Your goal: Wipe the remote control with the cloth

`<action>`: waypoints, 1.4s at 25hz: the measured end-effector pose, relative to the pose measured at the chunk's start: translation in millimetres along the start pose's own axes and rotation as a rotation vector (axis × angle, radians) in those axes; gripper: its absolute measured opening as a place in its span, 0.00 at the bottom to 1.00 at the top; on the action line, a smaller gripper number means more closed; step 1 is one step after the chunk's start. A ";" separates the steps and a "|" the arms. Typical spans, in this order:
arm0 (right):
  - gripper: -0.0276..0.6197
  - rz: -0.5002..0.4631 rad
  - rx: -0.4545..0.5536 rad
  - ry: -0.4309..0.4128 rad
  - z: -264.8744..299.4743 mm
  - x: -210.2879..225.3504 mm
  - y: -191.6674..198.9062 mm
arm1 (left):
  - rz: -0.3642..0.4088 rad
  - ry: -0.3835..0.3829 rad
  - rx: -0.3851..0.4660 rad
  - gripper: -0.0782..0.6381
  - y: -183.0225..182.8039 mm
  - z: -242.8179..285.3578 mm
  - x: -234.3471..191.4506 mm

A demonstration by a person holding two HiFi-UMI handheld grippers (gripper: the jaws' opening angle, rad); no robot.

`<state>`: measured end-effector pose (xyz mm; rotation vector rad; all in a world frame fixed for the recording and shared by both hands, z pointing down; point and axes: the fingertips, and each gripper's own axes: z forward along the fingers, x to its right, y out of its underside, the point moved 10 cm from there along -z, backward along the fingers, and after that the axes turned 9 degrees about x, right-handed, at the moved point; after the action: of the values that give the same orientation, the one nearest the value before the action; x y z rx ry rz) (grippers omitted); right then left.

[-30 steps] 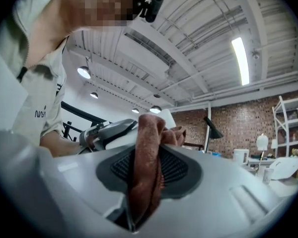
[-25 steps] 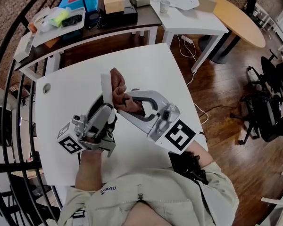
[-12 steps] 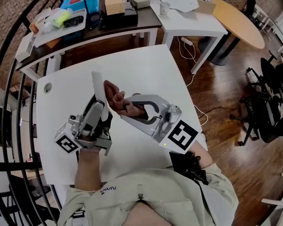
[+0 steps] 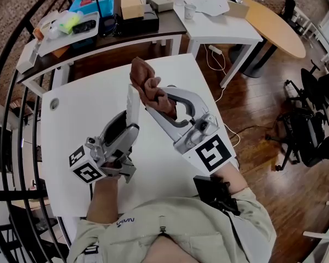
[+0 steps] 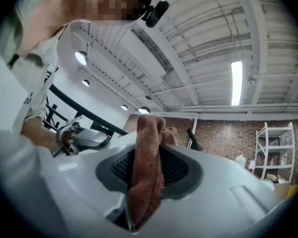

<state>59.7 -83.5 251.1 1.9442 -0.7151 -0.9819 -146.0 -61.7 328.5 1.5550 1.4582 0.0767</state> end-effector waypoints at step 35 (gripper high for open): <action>0.22 0.053 -0.310 0.051 6.0 34.1 90.8 | 0.448 -0.344 0.063 0.45 -37.4 8.0 -68.4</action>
<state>62.2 -157.2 314.4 1.6656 -0.5462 -0.9469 -187.7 -127.5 336.6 1.8210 0.8385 0.0242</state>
